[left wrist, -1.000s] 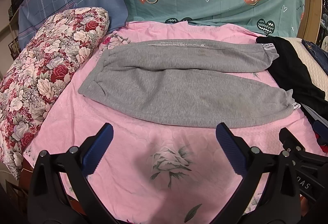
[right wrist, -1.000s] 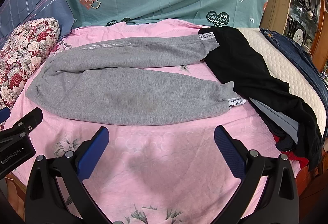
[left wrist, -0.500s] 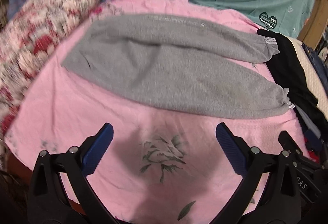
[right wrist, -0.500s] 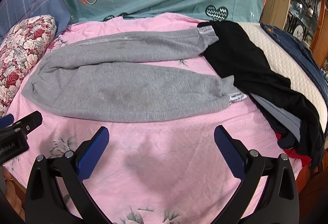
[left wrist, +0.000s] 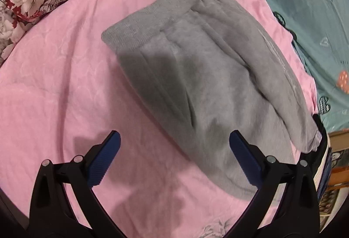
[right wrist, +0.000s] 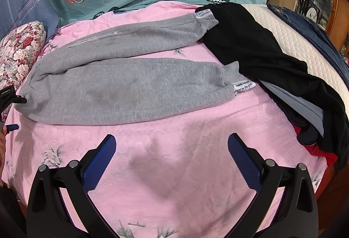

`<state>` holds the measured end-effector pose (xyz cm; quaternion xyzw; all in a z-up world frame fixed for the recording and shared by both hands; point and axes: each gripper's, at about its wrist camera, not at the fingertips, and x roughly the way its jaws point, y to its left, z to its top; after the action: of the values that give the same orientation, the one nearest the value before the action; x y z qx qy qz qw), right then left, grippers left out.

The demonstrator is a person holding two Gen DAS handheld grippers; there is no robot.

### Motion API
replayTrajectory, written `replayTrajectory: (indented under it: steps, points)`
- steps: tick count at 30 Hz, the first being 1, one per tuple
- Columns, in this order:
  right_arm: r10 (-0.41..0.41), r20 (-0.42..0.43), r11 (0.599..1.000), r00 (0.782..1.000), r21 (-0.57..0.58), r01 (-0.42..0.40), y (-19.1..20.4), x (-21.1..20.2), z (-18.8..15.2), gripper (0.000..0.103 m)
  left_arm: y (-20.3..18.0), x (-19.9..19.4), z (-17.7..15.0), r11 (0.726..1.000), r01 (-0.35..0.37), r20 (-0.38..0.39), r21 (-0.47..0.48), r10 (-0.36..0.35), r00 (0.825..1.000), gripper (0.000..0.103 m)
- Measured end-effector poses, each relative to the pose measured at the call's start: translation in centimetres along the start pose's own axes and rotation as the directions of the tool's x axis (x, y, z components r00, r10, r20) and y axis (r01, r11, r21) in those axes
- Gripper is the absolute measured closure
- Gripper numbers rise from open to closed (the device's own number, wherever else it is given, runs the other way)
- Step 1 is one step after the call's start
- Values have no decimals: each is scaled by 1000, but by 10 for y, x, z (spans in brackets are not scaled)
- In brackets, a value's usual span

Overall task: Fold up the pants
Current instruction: 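Grasp the waistband with the left tool while the right tool grasps the labelled cuff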

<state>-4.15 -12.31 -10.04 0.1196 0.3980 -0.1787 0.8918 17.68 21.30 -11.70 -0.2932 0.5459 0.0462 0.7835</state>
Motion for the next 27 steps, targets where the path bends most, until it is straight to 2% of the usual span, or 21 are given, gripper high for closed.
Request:
replayTrajectory:
  steps: [2, 3, 5, 6, 7, 8, 11, 14, 15, 18, 21, 24, 26, 27]
  points:
    - [-10, -1, 1000, 1000, 7, 10, -3, 1, 1, 1, 5, 3, 10, 999, 14, 12, -41, -13, 1000, 4]
    - [-13, -2, 1000, 1000, 7, 13, -4, 1, 2, 1, 7, 5, 16, 998, 23, 11, -62, -23, 1000, 7]
    - [-27, 0, 1000, 1000, 8, 27, -6, 1, 3, 1, 13, 10, 28, 994, 39, -6, -103, -40, 999, 28]
    - [-34, 1, 999, 999, 8, 34, -7, 1, 3, 1, 16, 13, 32, 993, 35, -16, -116, -37, 999, 47]
    - [-49, 5, 999, 999, 10, 49, -10, 0, 5, 1, 19, 13, 37, 992, 19, -4, -125, -20, 1000, 79]
    - [-60, 7, 998, 998, 13, 60, -13, 0, 7, 1, 22, 14, 40, 991, 36, -14, -127, -38, 999, 83]
    - [-66, 16, 997, 998, 35, 66, -32, -6, 19, 1, 34, 14, 40, 977, 93, 2, -191, -94, 996, 87]
    - [-40, -1, 993, 999, 115, 40, -67, -11, 39, 1, 38, 11, 32, 979, 112, 56, -170, -104, 993, 88]
    - [-39, -14, 984, 999, 173, 41, -86, -10, 50, 1, 39, 10, 29, 979, 115, 70, -165, -105, 992, 88]
    - [-70, -36, 962, 997, 261, 77, -119, -2, 65, 1, 41, 8, 25, 980, 134, 102, -147, -120, 988, 88]
    - [-64, -113, 941, 992, 323, 98, -141, 30, 75, 1, 39, 9, 26, 985, 129, 104, -117, -117, 988, 88]
    - [51, -211, 924, 976, 381, 35, -145, 73, 76, 1, 40, 9, 25, 987, 126, 104, -101, -115, 988, 87]
    - [87, -262, 913, 961, 406, 28, -139, 98, 73, 2, 41, 8, 25, 987, 127, 103, -100, -117, 988, 87]
    - [87, -276, 913, 957, 406, 34, -136, 107, 72, 10, 40, 8, 25, 987, 127, 103, -98, -117, 988, 87]
